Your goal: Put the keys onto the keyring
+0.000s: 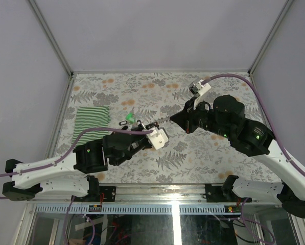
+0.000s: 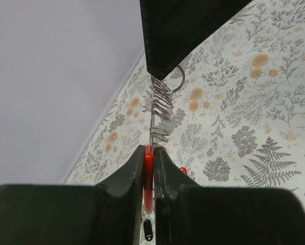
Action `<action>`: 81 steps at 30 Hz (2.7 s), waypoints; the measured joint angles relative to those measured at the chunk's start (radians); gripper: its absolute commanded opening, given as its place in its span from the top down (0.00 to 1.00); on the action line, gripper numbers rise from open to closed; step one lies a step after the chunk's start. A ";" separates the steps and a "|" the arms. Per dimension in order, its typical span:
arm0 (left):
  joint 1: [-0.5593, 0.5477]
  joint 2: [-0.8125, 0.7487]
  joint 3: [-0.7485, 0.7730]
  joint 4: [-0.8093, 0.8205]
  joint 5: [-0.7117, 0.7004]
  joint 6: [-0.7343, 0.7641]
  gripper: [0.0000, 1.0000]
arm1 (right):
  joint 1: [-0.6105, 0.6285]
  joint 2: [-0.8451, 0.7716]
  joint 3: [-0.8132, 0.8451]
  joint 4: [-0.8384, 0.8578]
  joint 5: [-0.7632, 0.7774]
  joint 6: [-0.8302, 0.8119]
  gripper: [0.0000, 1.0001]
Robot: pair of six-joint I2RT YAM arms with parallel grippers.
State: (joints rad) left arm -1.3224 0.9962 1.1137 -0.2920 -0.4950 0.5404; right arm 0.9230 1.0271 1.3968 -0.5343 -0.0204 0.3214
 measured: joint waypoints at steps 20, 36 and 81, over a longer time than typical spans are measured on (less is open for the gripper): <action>-0.003 0.000 -0.002 0.002 0.013 0.004 1.00 | 0.000 -0.027 0.000 0.002 0.006 0.004 1.00; -0.006 0.011 -0.002 0.019 0.031 0.026 1.00 | 0.000 -0.100 -0.087 0.093 0.029 0.003 1.00; -0.012 0.049 0.013 -0.034 -0.037 0.050 1.00 | 0.000 -0.084 -0.092 0.000 0.000 -0.022 1.00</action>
State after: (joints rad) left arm -1.3346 1.0454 1.1263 -0.3256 -0.5316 0.5900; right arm 0.9230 0.9428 1.3048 -0.5343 -0.0200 0.2993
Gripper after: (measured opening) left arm 0.087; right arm 0.010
